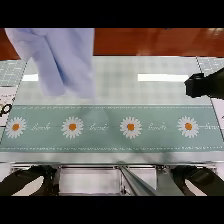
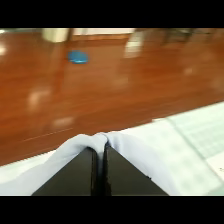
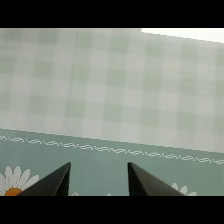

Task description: Fold the shirts.

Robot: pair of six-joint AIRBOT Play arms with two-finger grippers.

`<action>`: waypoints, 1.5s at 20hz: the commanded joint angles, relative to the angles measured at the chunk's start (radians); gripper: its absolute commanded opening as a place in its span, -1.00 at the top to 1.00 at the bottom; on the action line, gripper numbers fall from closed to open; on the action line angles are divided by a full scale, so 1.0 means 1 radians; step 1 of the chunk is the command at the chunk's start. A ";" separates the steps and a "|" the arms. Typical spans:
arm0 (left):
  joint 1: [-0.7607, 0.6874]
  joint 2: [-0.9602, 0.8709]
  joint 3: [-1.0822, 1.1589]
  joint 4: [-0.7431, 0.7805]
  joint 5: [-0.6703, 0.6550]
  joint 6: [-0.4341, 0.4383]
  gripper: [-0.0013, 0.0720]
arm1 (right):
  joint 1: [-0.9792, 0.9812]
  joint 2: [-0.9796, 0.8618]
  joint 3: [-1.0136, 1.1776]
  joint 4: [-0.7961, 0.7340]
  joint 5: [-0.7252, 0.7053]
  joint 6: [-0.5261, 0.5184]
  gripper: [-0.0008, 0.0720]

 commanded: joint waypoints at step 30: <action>0.601 0.283 -1.637 -0.522 -0.012 0.227 -0.42 | -0.625 -0.043 -0.635 0.583 -0.259 -0.181 -0.15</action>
